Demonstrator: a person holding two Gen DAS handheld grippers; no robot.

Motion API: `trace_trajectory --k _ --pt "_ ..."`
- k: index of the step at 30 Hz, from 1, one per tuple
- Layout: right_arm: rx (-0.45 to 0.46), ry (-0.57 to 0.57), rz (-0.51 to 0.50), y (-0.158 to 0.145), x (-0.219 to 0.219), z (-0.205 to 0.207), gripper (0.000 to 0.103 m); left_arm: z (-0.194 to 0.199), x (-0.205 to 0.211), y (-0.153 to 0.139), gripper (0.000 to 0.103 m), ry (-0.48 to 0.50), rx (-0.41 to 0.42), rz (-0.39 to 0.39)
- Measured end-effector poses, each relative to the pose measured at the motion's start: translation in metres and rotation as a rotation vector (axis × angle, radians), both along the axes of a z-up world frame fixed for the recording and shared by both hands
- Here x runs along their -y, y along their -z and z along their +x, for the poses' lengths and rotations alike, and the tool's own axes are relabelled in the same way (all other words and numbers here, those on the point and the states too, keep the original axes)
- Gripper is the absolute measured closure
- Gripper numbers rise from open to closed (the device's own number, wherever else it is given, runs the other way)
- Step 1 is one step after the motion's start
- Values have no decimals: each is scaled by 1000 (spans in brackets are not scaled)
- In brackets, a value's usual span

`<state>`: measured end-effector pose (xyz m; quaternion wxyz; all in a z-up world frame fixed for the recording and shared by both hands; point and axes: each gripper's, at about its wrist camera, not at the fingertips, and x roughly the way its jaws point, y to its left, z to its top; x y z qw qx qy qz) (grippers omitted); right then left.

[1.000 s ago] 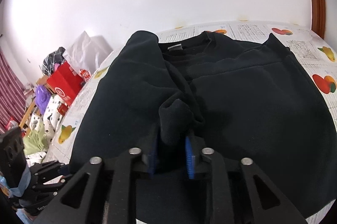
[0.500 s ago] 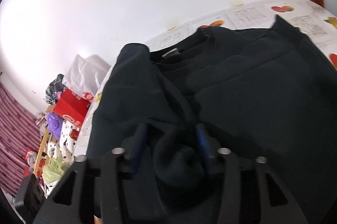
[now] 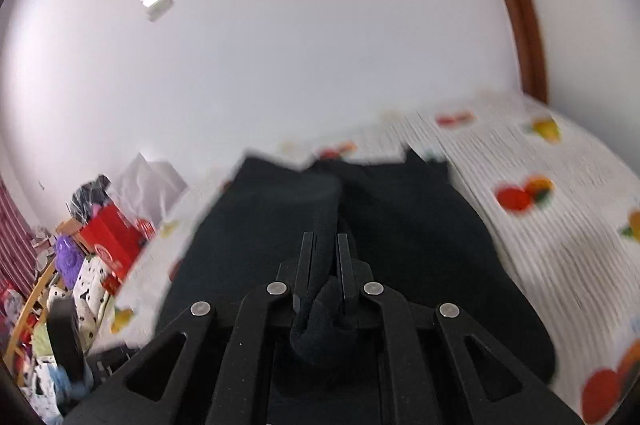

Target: Fold small clothes

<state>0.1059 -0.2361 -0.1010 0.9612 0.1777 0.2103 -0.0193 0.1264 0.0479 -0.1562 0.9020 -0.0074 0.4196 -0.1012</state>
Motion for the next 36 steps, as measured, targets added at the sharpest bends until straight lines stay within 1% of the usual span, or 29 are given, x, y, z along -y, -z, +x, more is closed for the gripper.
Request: trace_trajectory --k 2,4,5,6,7,8,9,10,14,15,16,17,18,19,20,22,23,26,29,30,32,33,36 --pt "-69 -1 0 15 2 4 94 0 0 -1 34 4 1 -2" --pt "-94 -15 5 24 3 6 89 -1 0 -3 35 20 2 -20" --pt "-95 -20 11 23 3 6 87 -3 1 -4 35 38 3 -44" --pt "-95 -21 17 23 4 6 83 -8 3 -8 35 55 6 -66" --pt "-100 -30 25 22 6 8 72 -10 5 -10 34 73 10 -84" --pt "-100 -45 37 20 7 12 66 -13 9 -12 33 89 16 -87" --pt "-97 -55 53 19 9 16 56 -13 15 -13 33 101 23 -83" --pt "-99 -63 68 20 12 20 54 -11 21 -14 33 107 25 -75" --pt "-145 -92 163 28 15 47 54 -8 47 -10 33 125 1 -55" --pt "-150 -90 181 30 14 53 54 -4 51 -7 33 119 -8 -37" --pt "-152 -93 191 30 14 58 56 -1 56 -3 32 113 -20 -15" --pt "-152 -98 201 30 14 62 59 1 56 1 29 109 -10 -4" --pt "-159 -101 211 31 15 67 74 3 57 2 29 107 -7 1" --pt "-163 -111 221 30 15 70 87 4 58 2 29 104 -10 4" --pt "-158 -130 230 28 15 73 88 7 58 3 28 99 -11 7" --pt "-136 -149 216 21 16 74 93 9 60 5 26 95 -10 20" --pt "-123 -145 195 15 18 73 94 18 64 7 26 96 -11 22" --pt "-53 -114 123 -10 28 57 95 21 65 8 26 95 -12 19" --pt "24 -37 36 -30 49 26 95 19 66 8 26 93 -12 14" --pt "33 -2 17 -32 57 17 95 20 68 9 25 94 -12 16" --pt "12 27 10 -24 76 3 95 20 72 9 24 96 -11 29" --pt "-6 20 16 -17 82 2 95 12 70 6 24 96 -10 29" --pt "-83 26 22 10 88 5 94 11 73 5 23 96 -11 25"
